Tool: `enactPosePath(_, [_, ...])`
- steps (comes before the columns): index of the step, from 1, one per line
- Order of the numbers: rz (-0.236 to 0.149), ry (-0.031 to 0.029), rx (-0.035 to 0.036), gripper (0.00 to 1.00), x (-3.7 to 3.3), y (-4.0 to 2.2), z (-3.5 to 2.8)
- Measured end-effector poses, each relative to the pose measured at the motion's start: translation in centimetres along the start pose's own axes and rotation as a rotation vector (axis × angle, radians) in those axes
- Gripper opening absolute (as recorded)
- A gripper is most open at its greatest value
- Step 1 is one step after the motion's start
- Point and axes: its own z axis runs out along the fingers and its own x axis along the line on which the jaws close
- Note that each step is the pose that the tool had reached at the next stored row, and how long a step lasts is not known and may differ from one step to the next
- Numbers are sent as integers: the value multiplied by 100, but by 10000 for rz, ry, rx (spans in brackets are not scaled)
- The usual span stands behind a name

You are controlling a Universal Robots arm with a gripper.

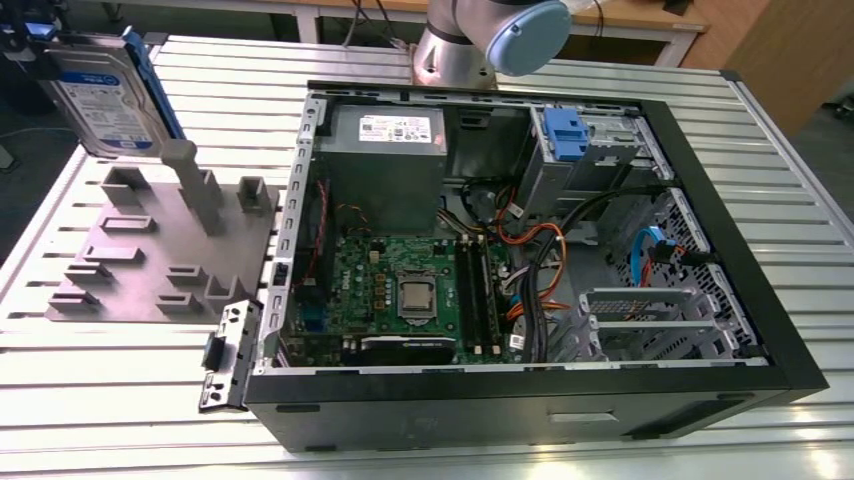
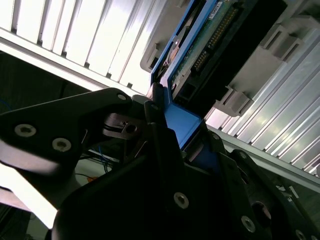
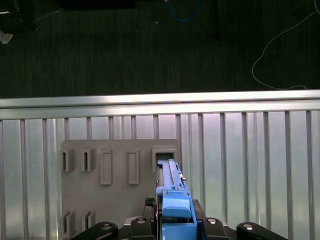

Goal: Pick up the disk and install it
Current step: 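Pick up the disk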

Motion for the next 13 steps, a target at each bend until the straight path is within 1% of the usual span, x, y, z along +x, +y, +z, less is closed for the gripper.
enactPosePath(13, [0, 1, -2, 37, -1, 0, -41])
